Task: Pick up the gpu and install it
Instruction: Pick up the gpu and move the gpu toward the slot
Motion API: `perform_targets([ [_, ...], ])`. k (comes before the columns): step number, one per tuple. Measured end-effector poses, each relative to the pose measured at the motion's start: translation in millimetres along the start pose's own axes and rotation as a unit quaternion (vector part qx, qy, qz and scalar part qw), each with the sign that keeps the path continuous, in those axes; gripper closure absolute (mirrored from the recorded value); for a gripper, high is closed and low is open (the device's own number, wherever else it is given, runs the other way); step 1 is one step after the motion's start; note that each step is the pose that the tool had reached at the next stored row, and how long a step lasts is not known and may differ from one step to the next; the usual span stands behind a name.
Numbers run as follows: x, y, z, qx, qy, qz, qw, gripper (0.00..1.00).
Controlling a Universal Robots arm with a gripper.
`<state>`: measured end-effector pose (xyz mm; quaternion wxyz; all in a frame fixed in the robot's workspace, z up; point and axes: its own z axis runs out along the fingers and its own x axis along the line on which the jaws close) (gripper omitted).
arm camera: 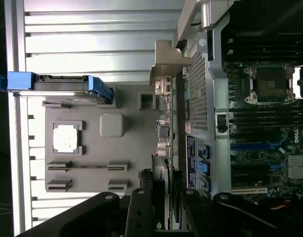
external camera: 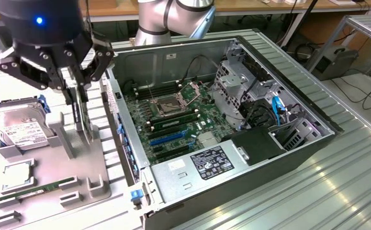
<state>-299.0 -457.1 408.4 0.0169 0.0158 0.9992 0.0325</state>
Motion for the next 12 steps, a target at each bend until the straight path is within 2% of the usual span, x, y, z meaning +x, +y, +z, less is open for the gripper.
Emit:
perform_targets([
  [5,-18.2,-0.7,-24.9,-0.0002,0.0054,0.000,1.0000,0.74],
  [8,-33.2,-0.1,-39.4,-0.0008,0.0097,0.000,1.0000,0.74],
  [12,-52.4,1.2,-50.3,-0.0021,0.0152,0.001,0.9999,0.74],
])
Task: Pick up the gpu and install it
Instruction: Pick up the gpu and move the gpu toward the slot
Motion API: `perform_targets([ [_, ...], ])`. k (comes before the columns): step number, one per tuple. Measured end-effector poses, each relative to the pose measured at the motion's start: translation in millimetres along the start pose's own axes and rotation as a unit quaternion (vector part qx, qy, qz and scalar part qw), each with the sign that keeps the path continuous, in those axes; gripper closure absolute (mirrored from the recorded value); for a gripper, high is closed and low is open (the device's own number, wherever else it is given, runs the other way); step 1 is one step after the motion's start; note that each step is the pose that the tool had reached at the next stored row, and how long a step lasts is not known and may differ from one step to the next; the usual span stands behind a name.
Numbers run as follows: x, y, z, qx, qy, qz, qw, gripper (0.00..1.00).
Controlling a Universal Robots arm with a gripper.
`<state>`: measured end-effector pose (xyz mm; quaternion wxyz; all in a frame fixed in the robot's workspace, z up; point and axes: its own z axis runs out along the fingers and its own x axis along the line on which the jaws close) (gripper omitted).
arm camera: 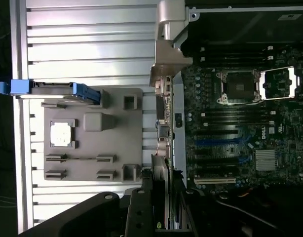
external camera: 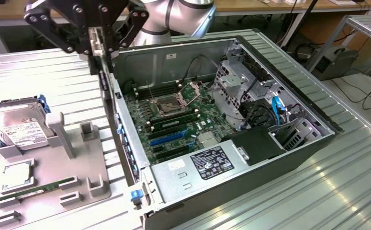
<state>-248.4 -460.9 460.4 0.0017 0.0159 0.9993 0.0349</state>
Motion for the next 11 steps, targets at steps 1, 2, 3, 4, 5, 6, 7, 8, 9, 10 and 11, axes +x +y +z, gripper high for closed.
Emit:
perform_targets([
  [1,-4.6,0.1,-0.6,-0.0003,0.0007,0.000,1.0000,0.74],
  [2,-9.4,0.3,-0.7,-0.0006,0.0011,0.000,1.0000,0.74],
  [3,-13.6,0.5,-0.6,-0.0009,0.0013,0.000,1.0000,0.74],
  [4,-18.1,0.6,-0.6,-0.0012,0.0016,0.000,1.0000,0.74],
  [5,-22.9,0.7,-0.6,-0.0014,0.0018,0.000,1.0000,0.74],
  [6,-27.4,0.9,-0.6,-0.0016,0.0020,0.000,1.0000,0.74],
  [7,-31.8,1.0,-0.6,-0.0017,0.0022,0.000,1.0000,0.74],
  [8,-36.4,1.2,-0.6,-0.0018,0.0024,0.000,1.0000,0.74],
  [9,-42.8,1.4,-0.4,-0.0018,0.0027,0.000,1.0000,0.74],
  [10,-47.5,1.5,-0.2,-0.0018,0.0030,0.000,1.0000,0.74],
  [11,-51.8,1.7,0.1,-0.0018,0.0036,0.000,1.0000,0.74],
])
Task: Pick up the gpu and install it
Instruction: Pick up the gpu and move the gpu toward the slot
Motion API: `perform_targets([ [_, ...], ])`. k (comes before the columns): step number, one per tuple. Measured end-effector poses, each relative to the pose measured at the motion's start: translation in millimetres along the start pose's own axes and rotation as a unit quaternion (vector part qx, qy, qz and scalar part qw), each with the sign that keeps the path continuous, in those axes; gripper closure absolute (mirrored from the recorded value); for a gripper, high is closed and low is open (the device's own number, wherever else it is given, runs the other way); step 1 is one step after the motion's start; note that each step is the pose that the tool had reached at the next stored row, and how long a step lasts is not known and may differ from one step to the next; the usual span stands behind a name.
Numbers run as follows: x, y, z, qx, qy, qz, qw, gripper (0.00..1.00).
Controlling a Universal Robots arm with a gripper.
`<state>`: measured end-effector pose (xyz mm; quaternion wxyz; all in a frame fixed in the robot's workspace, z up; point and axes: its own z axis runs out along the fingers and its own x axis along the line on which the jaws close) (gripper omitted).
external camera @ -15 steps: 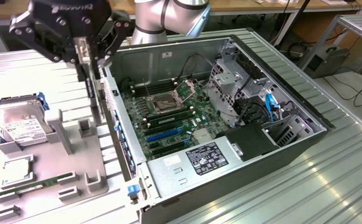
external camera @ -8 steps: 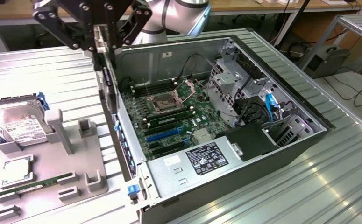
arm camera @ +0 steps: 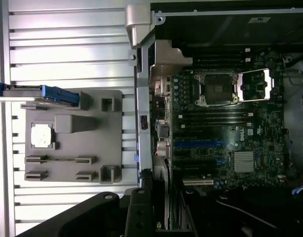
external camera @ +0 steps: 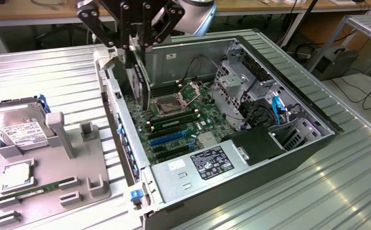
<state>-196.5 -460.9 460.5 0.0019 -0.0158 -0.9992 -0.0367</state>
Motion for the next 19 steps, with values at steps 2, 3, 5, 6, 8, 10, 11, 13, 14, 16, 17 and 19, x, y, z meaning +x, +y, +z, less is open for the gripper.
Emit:
perform_targets([
  [2,-8.9,0.2,1.2,0.0001,0.0010,0.000,1.0000,0.74],
  [3,-13.6,0.3,2.1,0.0001,0.0014,0.000,1.0000,0.74],
  [5,-22.5,0.7,4.1,0.0001,0.0019,0.000,1.0000,0.74],
  [6,-27.0,0.8,5.3,0.0001,0.0021,0.000,1.0000,0.74],
  [8,-36.3,1.0,7.6,0.0004,0.0023,0.000,1.0000,0.74],
  [10,-45.3,1.3,10.3,0.0009,0.0024,0.000,1.0000,0.74],
  [11,-49.8,1.4,11.7,0.0012,0.0024,-0.001,1.0000,0.74],
  [13,-63.1,1.7,16.6,0.0038,0.0025,-0.001,1.0000,0.74],
  [14,-67.8,1.7,18.4,0.0049,0.0024,-0.001,1.0000,0.74],
  [16,-77.2,2.0,22.1,0.0072,0.0024,-0.002,1.0000,0.74],
  [17,-81.8,2.1,24.0,0.0085,0.0024,-0.002,1.0000,0.74],
  [19,-92.2,2.5,28.1,0.0119,0.0024,-0.003,0.9999,0.74],
])
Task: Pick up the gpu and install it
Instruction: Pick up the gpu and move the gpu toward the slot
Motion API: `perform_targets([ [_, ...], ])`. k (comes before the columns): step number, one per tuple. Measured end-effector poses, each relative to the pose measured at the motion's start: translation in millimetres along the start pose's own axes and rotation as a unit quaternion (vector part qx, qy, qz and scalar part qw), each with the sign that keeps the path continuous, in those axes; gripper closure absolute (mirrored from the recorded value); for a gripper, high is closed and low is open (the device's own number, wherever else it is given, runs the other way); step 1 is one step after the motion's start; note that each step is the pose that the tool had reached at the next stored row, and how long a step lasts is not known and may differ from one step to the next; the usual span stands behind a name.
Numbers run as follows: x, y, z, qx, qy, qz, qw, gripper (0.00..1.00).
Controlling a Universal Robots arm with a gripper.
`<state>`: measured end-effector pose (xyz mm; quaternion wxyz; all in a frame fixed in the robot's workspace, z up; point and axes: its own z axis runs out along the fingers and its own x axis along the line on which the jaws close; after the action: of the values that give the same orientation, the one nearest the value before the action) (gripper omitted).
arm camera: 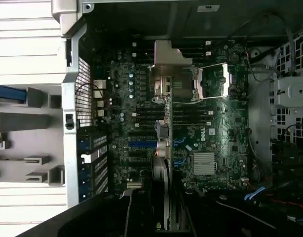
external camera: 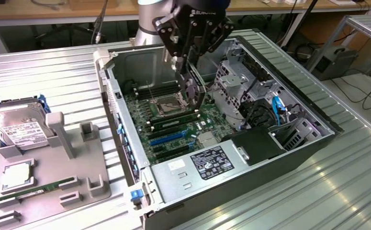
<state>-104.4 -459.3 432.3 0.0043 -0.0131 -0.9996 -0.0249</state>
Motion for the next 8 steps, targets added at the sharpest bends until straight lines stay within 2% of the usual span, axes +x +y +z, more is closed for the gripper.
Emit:
perform_targets([
  [5,-22.2,2.1,9.7,0.0069,0.0000,-0.003,1.0000,0.74],
  [8,-30.7,4.2,16.4,0.0087,0.0002,-0.009,0.9999,0.74],
])
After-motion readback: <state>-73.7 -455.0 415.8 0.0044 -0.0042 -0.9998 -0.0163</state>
